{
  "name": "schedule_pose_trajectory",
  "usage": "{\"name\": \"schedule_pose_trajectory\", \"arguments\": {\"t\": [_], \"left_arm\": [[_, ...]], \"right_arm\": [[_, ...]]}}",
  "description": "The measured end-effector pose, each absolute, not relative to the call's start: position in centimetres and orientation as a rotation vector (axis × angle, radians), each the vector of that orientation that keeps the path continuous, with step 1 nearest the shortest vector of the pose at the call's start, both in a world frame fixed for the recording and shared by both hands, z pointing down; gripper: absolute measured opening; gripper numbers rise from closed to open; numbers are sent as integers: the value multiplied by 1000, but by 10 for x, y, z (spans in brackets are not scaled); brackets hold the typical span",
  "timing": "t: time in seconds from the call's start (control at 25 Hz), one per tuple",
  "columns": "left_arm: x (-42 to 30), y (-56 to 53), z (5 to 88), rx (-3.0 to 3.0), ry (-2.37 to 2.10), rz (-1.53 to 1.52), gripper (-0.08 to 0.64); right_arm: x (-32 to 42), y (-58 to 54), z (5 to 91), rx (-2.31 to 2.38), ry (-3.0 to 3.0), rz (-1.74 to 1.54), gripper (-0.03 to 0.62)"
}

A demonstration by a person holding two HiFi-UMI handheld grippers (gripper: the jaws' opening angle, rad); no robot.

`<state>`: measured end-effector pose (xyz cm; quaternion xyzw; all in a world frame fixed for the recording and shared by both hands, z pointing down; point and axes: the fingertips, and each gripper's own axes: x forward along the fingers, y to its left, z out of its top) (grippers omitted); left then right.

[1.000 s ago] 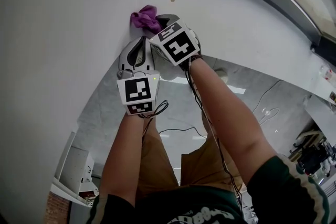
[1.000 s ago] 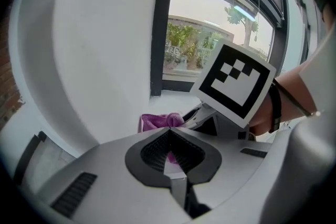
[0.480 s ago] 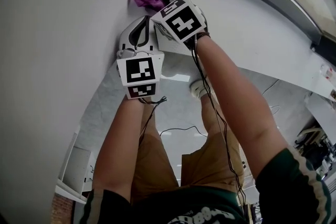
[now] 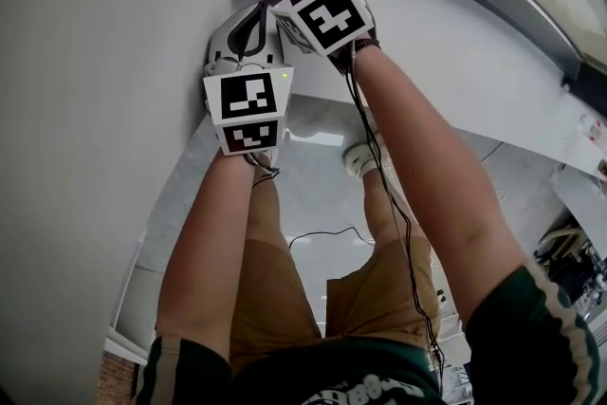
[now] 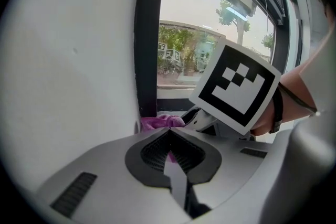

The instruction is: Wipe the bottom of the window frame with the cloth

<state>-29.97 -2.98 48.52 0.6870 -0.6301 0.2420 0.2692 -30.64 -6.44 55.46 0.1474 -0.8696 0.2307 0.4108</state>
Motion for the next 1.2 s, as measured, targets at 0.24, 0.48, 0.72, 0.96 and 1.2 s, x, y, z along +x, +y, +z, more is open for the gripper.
{"name": "schedule_pose_trajectory", "arguments": {"t": [0.24, 0.48, 0.72, 0.96, 1.2], "left_arm": [[-299, -29, 481, 1871, -1715, 667, 8], [-285, -38, 483, 1892, -1687, 668, 8], [-260, -48, 477, 1952, -1650, 677, 8], [-224, -55, 478, 2017, -1586, 700, 8], [-181, -59, 482, 2053, -1529, 714, 8]], "right_arm": [[-304, -63, 555, 375, -2181, 587, 161], [-286, -68, 558, 400, -2173, 591, 161], [-262, -67, 557, 414, -2164, 607, 161], [-223, -77, 559, 475, -2141, 622, 161], [-175, -87, 561, 552, -2113, 639, 161]]}}
